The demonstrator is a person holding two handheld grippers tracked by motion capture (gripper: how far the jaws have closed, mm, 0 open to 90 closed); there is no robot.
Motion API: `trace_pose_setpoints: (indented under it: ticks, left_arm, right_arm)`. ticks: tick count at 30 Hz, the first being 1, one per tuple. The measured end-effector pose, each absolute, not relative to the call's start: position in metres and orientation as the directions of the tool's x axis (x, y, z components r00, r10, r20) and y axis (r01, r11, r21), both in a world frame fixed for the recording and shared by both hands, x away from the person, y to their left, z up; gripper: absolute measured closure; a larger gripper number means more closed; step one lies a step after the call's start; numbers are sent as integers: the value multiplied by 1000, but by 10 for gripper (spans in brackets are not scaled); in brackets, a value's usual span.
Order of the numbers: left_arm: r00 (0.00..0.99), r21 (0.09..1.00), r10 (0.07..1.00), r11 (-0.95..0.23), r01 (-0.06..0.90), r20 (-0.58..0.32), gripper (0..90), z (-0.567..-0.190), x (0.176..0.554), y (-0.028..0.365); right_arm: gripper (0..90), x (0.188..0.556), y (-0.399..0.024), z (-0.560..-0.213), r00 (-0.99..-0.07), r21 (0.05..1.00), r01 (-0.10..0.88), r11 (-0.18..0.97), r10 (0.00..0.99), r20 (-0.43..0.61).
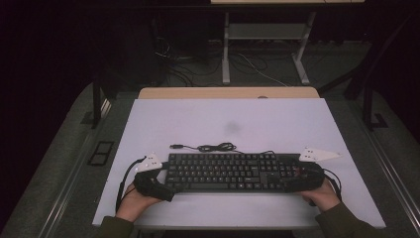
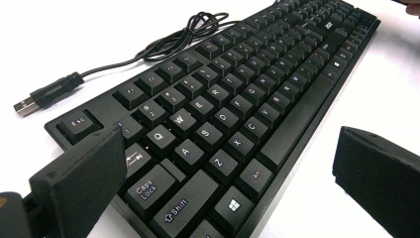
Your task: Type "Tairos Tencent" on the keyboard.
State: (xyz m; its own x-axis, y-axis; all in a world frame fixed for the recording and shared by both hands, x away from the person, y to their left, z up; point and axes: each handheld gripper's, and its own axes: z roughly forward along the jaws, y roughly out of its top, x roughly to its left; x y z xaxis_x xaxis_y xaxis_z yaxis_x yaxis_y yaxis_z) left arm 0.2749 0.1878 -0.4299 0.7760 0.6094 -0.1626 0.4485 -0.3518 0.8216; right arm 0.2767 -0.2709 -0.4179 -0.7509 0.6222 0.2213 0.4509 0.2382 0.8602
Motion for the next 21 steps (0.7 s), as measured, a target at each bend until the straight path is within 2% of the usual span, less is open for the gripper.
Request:
trace_pose_setpoints:
  ticks: [21]
  left_arm:
    - [775,822,612,-355,445,-156,0,-429,275,187]
  right_arm:
    - [117,281,-259,-414,-764,865,436,248,611,210]
